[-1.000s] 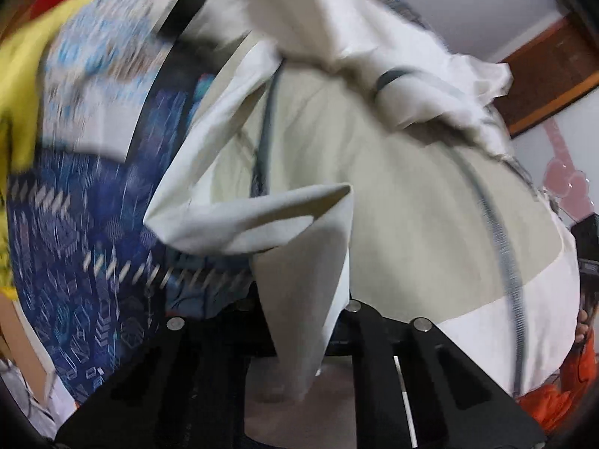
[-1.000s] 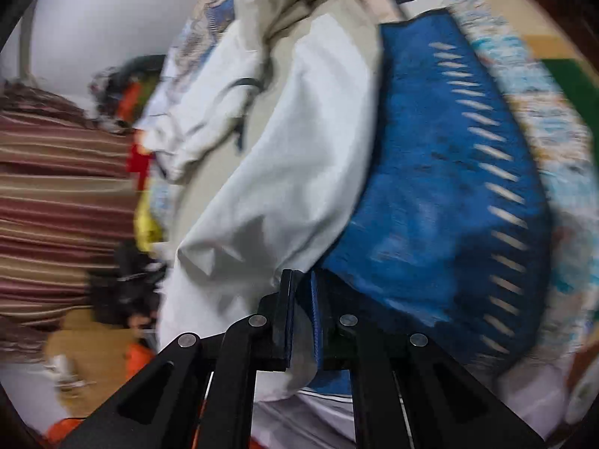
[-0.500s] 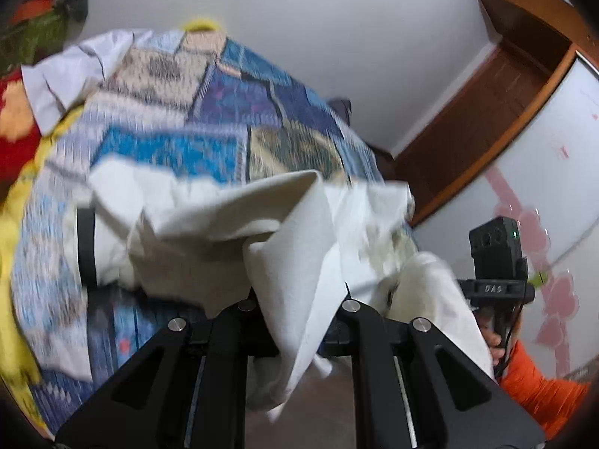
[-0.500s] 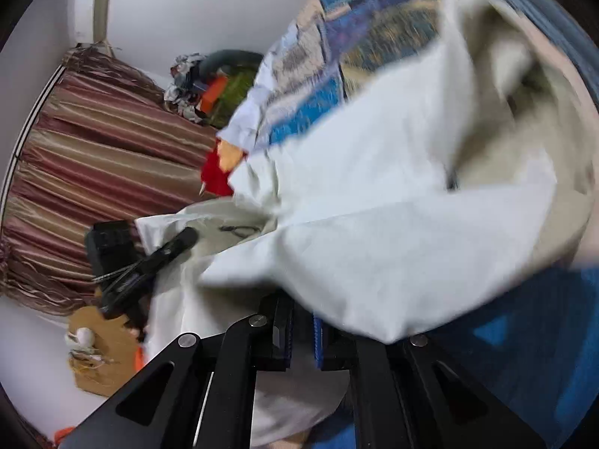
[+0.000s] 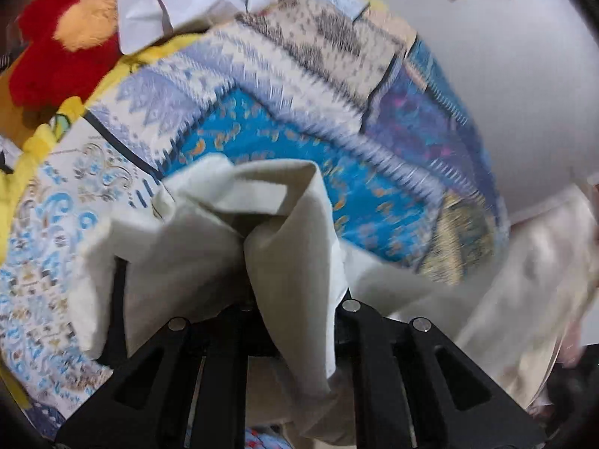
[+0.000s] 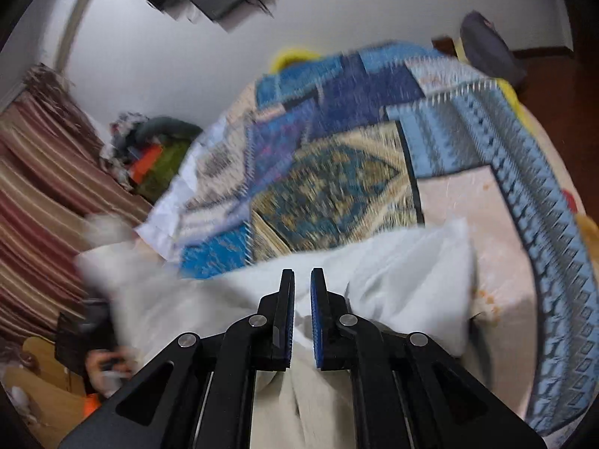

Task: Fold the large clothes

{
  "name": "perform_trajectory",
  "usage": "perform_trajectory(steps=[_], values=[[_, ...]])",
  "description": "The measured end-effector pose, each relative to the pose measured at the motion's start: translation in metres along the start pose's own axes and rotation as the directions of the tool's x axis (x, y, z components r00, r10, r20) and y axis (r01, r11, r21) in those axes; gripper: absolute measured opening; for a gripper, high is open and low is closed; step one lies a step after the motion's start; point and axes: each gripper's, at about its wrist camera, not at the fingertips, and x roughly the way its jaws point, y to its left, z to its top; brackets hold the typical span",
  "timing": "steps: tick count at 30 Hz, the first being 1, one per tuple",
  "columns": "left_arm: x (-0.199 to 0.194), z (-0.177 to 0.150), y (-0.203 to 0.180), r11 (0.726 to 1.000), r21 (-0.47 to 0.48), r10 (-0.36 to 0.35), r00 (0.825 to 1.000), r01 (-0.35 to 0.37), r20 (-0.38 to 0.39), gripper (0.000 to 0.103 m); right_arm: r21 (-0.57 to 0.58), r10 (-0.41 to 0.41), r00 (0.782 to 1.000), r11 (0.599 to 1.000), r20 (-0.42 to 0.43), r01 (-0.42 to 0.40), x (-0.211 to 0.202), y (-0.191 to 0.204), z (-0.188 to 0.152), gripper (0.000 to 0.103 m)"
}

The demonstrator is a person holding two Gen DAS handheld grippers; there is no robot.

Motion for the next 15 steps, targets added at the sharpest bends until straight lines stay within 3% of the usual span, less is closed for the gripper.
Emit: perform_trajectory(steps=[3, 6, 10, 11, 13, 15], values=[[0.003, -0.01, -0.021, 0.99, 0.12, 0.071, 0.997, -0.071, 0.008, 0.013, -0.094, 0.022, 0.999, 0.995, 0.025, -0.02, -0.036, 0.013, -0.003, 0.005], [-0.009, -0.014, -0.035, 0.969, 0.218, 0.114, 0.993, -0.118, 0.03, 0.021, -0.236, -0.072, 0.997, 0.969, 0.03, 0.077, -0.055, 0.028, -0.017, 0.005], [-0.053, -0.024, -0.055, 0.913, 0.361, 0.155, 0.98, -0.19, 0.122, 0.047, -0.394, -0.193, 0.981, 0.899, 0.03, 0.189, -0.061, 0.05, -0.046, 0.005], [-0.07, -0.027, -0.06, 0.901, 0.393, 0.141, 0.98, -0.186, 0.142, 0.055, -0.42, -0.193, 0.981, 0.889, 0.016, 0.181, -0.059, 0.055, -0.053, 0.005], [-0.088, -0.025, -0.063, 0.891, 0.419, 0.115, 0.979, -0.177, 0.169, 0.062, -0.451, -0.163, 0.987, 0.882, -0.011, 0.141, -0.053, 0.067, -0.063, 0.005], [-0.109, -0.026, -0.064, 0.891, 0.42, 0.096, 0.975, -0.173, 0.198, 0.062, -0.458, -0.104, 0.994, 0.886, -0.036, 0.076, -0.048, 0.083, -0.069, 0.005]])
